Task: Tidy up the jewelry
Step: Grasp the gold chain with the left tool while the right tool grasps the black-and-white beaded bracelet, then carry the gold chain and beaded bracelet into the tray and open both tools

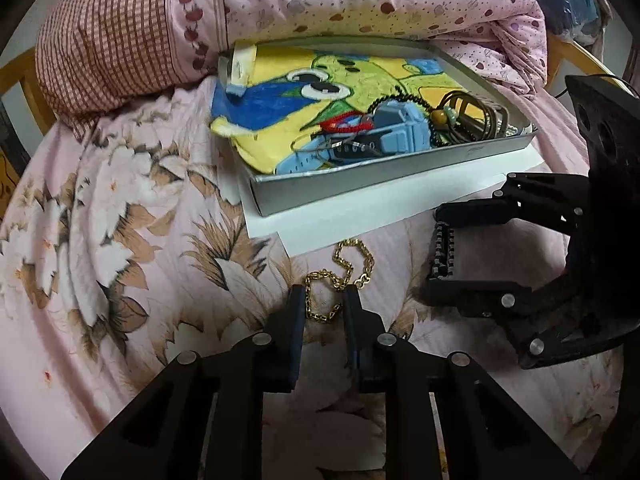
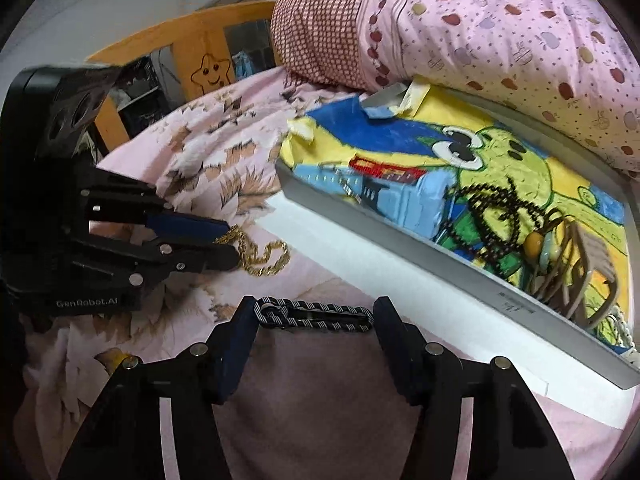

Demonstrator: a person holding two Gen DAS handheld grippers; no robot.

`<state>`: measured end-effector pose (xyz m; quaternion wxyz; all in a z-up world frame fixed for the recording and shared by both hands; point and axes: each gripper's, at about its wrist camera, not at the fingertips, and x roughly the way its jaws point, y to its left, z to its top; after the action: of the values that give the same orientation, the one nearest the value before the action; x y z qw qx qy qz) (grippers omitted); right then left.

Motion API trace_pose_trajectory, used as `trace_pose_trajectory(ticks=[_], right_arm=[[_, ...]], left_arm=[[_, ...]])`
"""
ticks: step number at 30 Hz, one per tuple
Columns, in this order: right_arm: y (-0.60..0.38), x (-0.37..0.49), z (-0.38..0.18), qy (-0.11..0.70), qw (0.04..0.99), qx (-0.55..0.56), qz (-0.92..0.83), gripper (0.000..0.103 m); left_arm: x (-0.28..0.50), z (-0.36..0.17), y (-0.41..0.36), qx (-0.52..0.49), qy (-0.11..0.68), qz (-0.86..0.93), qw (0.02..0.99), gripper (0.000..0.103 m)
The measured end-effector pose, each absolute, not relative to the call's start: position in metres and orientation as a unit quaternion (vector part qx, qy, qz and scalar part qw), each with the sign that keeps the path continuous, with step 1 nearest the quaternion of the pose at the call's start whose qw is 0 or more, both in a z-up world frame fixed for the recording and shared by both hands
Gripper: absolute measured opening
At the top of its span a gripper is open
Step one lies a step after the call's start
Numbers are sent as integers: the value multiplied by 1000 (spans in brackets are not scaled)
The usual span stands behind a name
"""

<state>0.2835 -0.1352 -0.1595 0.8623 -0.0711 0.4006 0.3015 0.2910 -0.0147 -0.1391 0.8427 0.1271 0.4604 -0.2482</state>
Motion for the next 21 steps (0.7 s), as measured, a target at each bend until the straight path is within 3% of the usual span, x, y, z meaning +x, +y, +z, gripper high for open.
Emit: trace_pose_trajectory(ticks=[21], right_arm=[[-183,292,-113,318,927,12,198,57]], left_arm=[[282,-71,-11,38,347,-234,907,15]])
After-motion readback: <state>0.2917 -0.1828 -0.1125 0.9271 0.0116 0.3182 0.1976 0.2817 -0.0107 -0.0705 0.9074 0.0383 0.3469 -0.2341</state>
